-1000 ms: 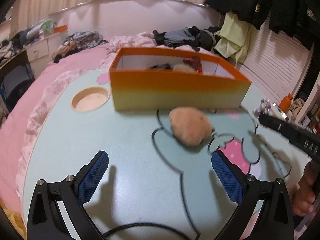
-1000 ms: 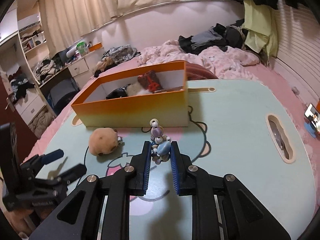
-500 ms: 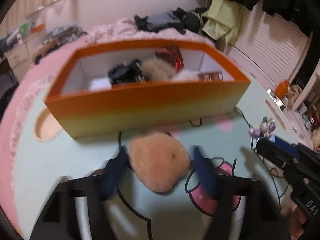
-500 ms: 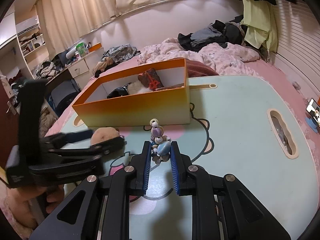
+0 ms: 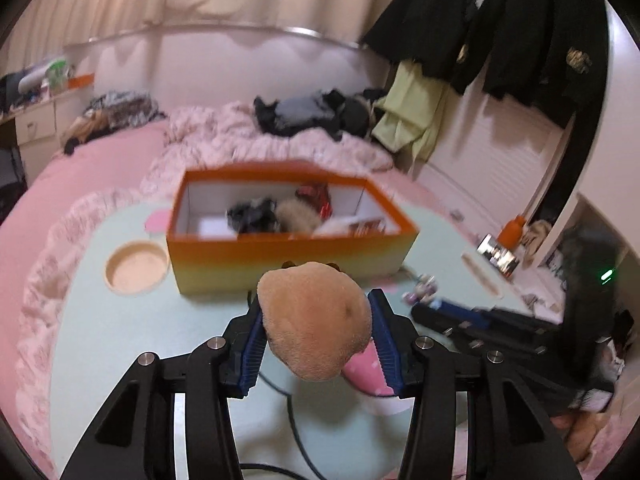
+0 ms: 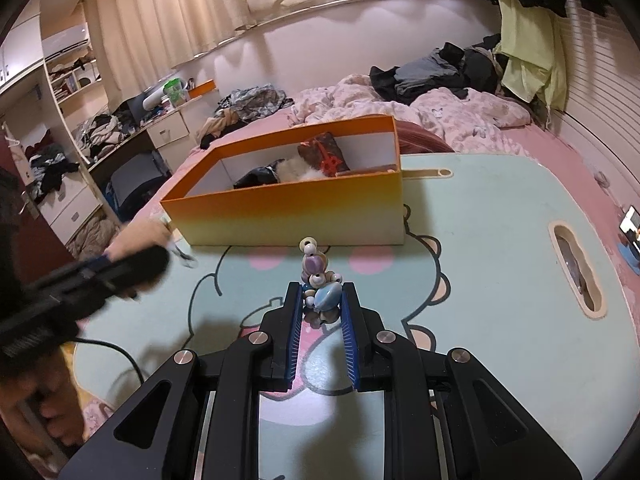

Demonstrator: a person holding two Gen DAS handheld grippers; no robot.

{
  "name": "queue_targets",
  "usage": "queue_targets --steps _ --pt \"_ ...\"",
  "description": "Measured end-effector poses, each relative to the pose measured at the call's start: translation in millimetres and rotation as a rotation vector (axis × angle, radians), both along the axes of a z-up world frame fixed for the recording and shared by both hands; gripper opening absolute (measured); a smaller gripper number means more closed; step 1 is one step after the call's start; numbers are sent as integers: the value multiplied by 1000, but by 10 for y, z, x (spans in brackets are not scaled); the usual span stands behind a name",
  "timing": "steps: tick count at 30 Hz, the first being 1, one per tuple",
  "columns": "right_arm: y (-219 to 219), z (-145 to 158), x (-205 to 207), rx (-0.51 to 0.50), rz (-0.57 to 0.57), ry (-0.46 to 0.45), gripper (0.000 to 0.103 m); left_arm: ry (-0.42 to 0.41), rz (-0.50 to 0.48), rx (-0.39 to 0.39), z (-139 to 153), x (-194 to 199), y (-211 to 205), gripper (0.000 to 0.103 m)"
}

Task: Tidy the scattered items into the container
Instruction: 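Carry the plush and bracelet into the box and open both tools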

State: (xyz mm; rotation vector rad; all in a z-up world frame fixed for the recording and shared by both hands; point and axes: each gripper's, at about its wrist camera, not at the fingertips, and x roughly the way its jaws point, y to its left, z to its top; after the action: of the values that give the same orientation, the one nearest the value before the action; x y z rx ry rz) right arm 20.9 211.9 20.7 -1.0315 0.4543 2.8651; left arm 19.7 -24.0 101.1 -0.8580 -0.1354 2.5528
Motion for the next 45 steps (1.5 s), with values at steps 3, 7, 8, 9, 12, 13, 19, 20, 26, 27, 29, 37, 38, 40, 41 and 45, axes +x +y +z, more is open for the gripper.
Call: queue_targets --steps 3,7,8,9,12,13,19,20,26,27,29,37,38,40,41,45 --pt "-14 83 -33 5 9 11 20 41 -5 -11 145 -32 -11 47" --pt "17 258 -125 51 -19 23 20 93 4 -50 298 -200 7 47" --pt "50 306 -162 51 -24 24 20 98 5 -43 348 -258 -9 47" --pt "99 367 -208 44 -27 27 20 102 7 -37 396 -325 -25 47" --pt "267 552 -381 24 -36 28 20 113 23 -31 547 -576 -53 47" --pt "325 593 -455 9 -31 20 20 108 18 -18 578 -671 -53 47" --pt "542 601 -973 -146 48 -71 20 10 27 -11 399 -1195 84 47" --pt "538 571 -1054 -163 56 -91 20 -9 34 -21 334 -1266 118 47" --pt "413 340 -1433 -136 107 -180 21 -57 96 -108 -3 -1548 241 53" --pt "416 305 -1483 -125 103 -197 23 -77 93 -114 -44 -1586 242 60" --pt "440 260 -1545 -111 89 -221 28 -106 100 -102 -95 -1614 210 71" --pt "485 405 -1429 -9 -4 -182 62 -91 152 -95 -48 -1508 128 84" --pt "463 413 -1431 13 -8 -187 62 -94 152 -107 -54 -1504 142 84" --pt "407 422 -1438 58 -13 -198 62 -93 148 -117 -69 -1486 156 84" --pt "389 423 -1445 71 -16 -201 62 -92 146 -114 -73 -1476 154 84" --pt "354 424 -1440 104 -25 -196 62 -96 153 -102 -86 -1462 107 84"
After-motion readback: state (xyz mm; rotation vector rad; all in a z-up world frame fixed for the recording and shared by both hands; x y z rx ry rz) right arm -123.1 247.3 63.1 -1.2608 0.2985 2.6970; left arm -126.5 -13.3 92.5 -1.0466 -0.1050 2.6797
